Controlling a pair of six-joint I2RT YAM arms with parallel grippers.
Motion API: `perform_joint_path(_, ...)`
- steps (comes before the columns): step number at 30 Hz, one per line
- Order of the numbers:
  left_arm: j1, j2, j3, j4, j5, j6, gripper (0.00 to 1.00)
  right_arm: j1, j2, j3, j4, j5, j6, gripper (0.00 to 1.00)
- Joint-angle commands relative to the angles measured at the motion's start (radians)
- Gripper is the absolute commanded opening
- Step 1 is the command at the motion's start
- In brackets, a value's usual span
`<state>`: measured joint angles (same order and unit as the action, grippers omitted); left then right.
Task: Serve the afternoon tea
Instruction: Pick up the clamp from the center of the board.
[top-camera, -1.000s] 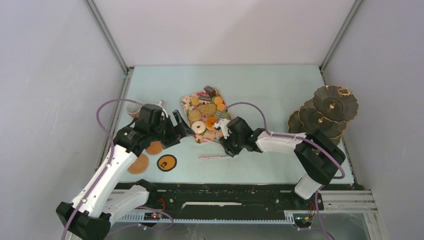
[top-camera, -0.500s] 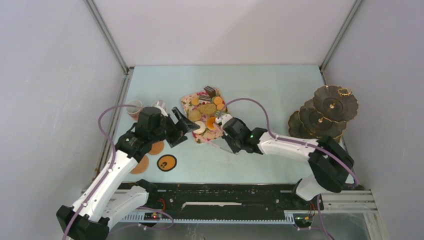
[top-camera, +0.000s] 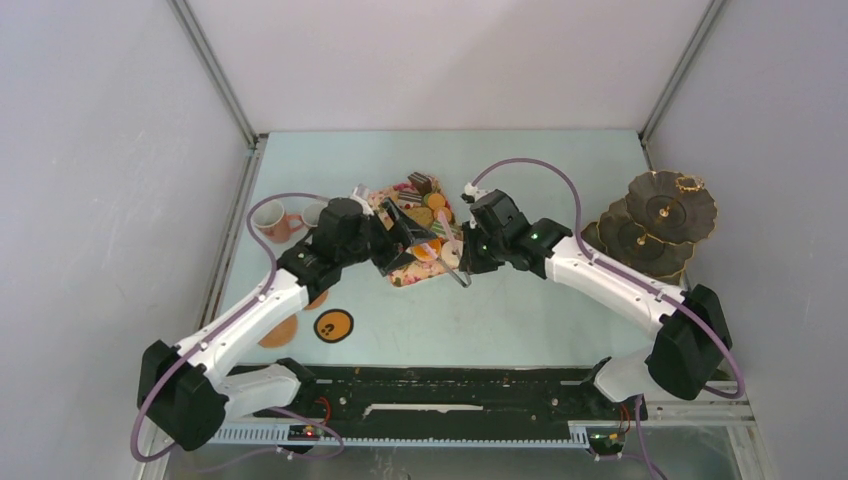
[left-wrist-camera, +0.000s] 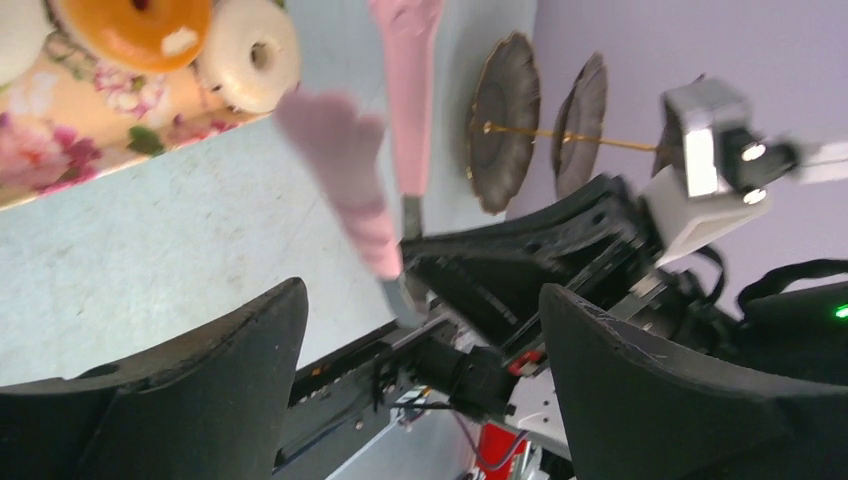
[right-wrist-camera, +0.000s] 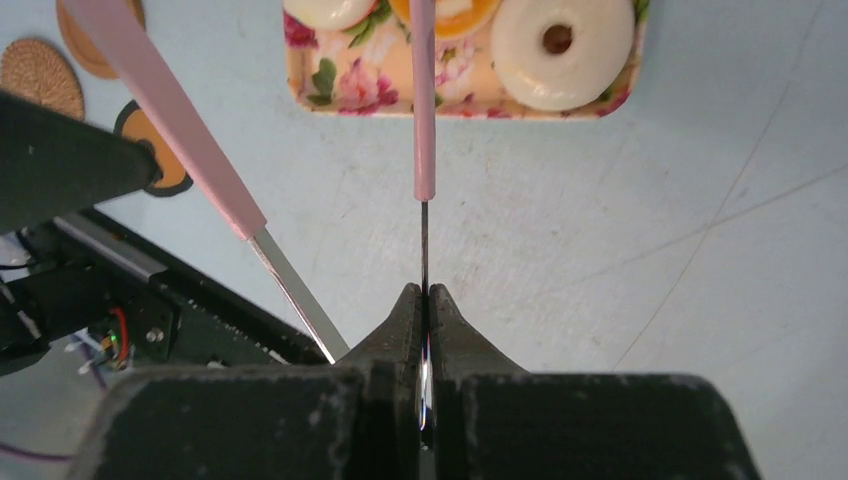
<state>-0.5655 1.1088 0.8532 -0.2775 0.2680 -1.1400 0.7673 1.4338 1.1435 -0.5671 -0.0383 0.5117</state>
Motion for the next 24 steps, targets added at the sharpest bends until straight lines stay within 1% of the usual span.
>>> perform_joint_path(1,-0.003,0.033,0.050,0.148,-0.039,-0.082,0.89,-0.003,-0.029,0.054,-0.026,-0.073,0.059,0.00)
perform_joint_path(3,-0.004,0.053,0.054,0.150,-0.047,-0.097,0.85,-0.007,-0.038,0.055,-0.029,-0.079,0.069,0.00)
perform_joint_path(5,-0.006,0.078,0.058,0.141,-0.042,-0.118,0.82,-0.012,-0.047,0.056,-0.027,-0.078,0.081,0.00)
perform_joint_path(13,-0.020,0.097,0.062,0.106,-0.072,-0.155,0.86,-0.044,-0.060,0.063,-0.033,-0.072,0.098,0.00)
perform_joint_path(14,-0.022,0.105,0.063,0.111,-0.071,-0.161,0.84,-0.045,-0.062,0.066,-0.033,-0.073,0.095,0.00)
perform_joint_path(16,-0.022,0.123,0.065,0.132,-0.060,-0.176,0.74,-0.043,-0.063,0.074,-0.033,-0.074,0.091,0.00)
perform_joint_path(18,-0.022,0.146,0.067,0.154,-0.053,-0.200,0.65,-0.043,-0.065,0.078,-0.031,-0.072,0.091,0.00)
perform_joint_path(22,-0.023,0.181,0.069,0.191,-0.046,-0.244,0.56,-0.043,-0.073,0.091,-0.043,-0.057,0.082,0.00)
perform_joint_path(24,-0.024,0.186,0.069,0.198,-0.046,-0.260,0.48,-0.041,-0.080,0.094,-0.044,-0.043,0.074,0.00)
